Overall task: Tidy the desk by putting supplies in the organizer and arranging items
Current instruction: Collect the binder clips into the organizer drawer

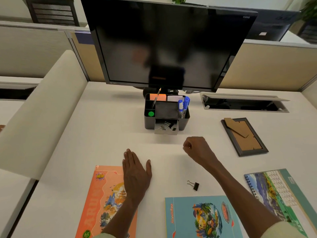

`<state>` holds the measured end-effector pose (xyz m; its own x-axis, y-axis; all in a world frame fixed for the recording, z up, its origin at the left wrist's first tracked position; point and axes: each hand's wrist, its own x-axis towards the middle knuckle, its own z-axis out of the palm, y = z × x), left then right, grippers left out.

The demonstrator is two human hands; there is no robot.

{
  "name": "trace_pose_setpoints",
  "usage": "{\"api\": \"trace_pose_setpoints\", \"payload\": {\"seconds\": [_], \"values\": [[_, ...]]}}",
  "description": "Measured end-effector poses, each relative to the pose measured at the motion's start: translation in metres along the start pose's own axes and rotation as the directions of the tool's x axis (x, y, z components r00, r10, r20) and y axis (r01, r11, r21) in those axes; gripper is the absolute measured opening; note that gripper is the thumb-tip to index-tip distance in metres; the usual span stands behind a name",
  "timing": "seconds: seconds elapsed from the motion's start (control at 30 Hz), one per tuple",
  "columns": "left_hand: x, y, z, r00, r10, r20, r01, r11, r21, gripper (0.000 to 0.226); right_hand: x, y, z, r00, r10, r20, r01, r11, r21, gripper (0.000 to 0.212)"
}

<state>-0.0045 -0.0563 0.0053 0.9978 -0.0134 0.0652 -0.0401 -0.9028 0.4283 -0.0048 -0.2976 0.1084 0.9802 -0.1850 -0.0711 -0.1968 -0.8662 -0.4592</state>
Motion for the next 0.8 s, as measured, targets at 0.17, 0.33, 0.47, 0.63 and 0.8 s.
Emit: {"api": "trace_pose_setpoints", "payload": {"seconds": [0.17, 0.33, 0.47, 0.63, 0.8], "values": [[0.0, -0.001, 0.0, 1.0, 0.0, 0.001, 0.0, 1.0, 0.0, 0.078, -0.013, 0.014, 0.005, 0.921, 0.107, 0.375, -0.071, 0.991, -0.11, 0.021], [0.001, -0.001, 0.0, 1.0, -0.009, 0.021, 0.009, 1.0, 0.003, 0.078, -0.034, 0.018, 0.007, 0.842, 0.149, 0.518, -0.057, 0.98, -0.189, 0.038], [0.001, -0.001, 0.001, 1.0, -0.01, 0.029, 0.01, 1.0, 0.008, 0.079, -0.044, 0.018, 0.003, 0.802, 0.198, 0.564, -0.062, 0.966, -0.251, 0.045], [0.0, -0.002, 0.001, 1.0, -0.007, 0.027, 0.007, 1.0, 0.01, 0.079, -0.052, 0.015, 0.004, 0.789, 0.208, 0.579, -0.071, 0.966, -0.25, 0.046], [0.001, -0.001, 0.0, 1.0, -0.009, 0.026, 0.009, 1.0, 0.007, 0.079, -0.053, 0.014, 0.011, 0.807, 0.182, 0.562, -0.053, 0.97, -0.239, 0.026]]}}
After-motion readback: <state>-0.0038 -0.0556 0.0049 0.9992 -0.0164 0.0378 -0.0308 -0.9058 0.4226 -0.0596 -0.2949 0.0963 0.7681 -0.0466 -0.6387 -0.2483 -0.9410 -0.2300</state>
